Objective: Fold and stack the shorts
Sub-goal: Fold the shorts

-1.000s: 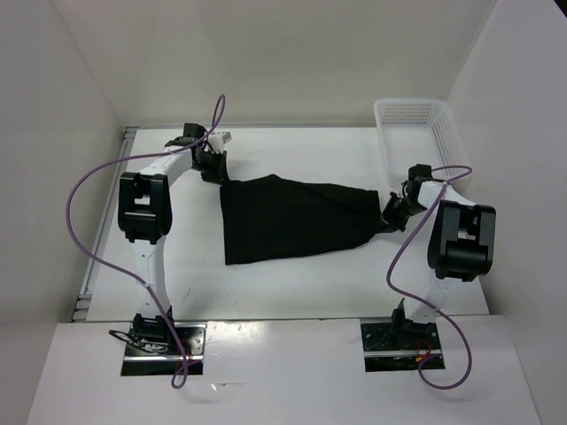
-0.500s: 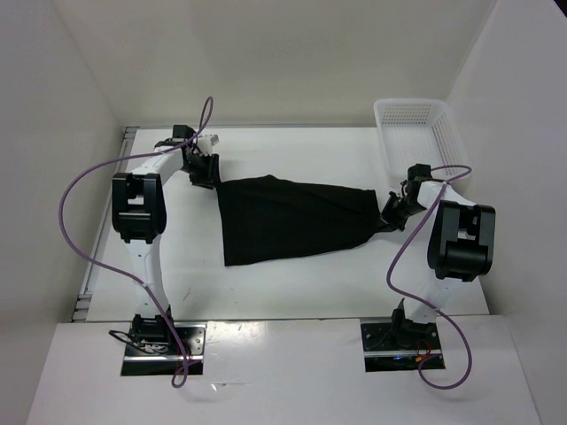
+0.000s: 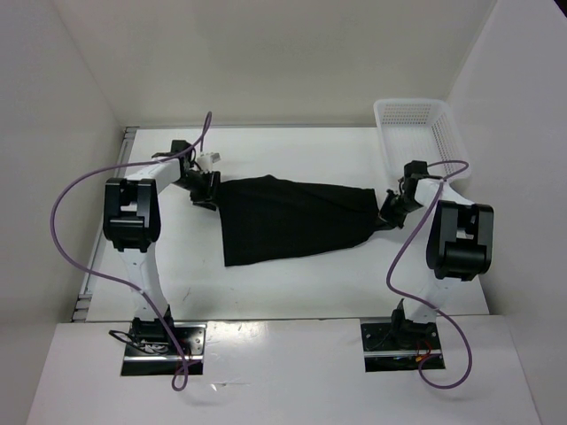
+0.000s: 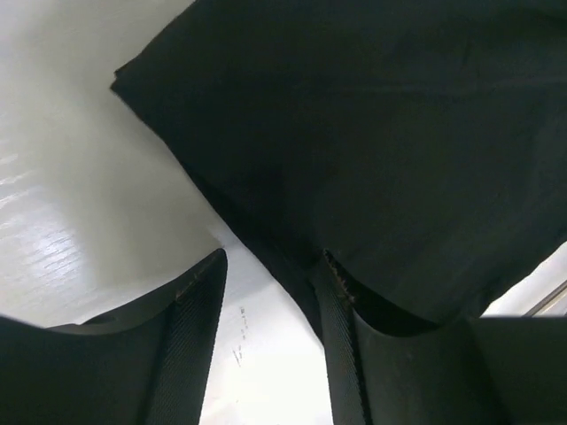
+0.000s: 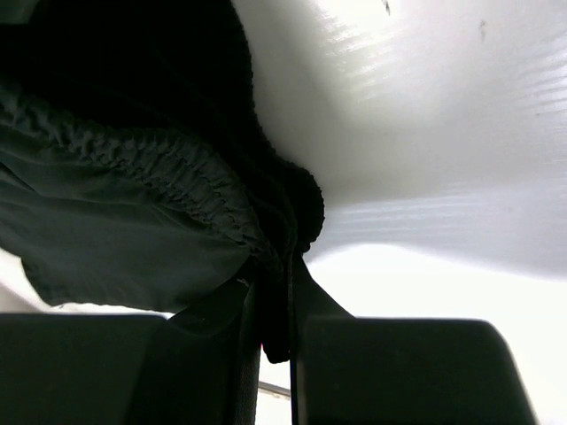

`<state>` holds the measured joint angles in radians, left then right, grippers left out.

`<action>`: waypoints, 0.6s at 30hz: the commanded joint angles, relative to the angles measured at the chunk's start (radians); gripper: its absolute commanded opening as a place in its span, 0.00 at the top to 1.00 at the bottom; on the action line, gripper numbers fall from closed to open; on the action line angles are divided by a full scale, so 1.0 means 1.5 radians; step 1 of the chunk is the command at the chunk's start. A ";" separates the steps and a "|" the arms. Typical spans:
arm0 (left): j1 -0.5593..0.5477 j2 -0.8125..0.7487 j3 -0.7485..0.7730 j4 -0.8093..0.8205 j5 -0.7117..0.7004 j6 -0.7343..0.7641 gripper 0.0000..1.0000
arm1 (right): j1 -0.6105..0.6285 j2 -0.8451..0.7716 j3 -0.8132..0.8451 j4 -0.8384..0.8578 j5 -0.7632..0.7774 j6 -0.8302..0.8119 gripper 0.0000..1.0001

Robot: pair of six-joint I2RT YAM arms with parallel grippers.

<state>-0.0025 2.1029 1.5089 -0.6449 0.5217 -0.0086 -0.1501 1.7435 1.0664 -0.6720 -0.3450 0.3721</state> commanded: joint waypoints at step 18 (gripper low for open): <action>-0.044 0.098 0.089 -0.016 0.010 0.006 0.80 | 0.577 0.254 0.618 -0.216 0.230 -0.118 1.00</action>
<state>-0.0647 2.2074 1.6310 -0.6659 0.5716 -0.0120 0.5739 2.0655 1.8896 -0.8711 -0.0517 0.2703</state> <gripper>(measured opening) 0.199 0.143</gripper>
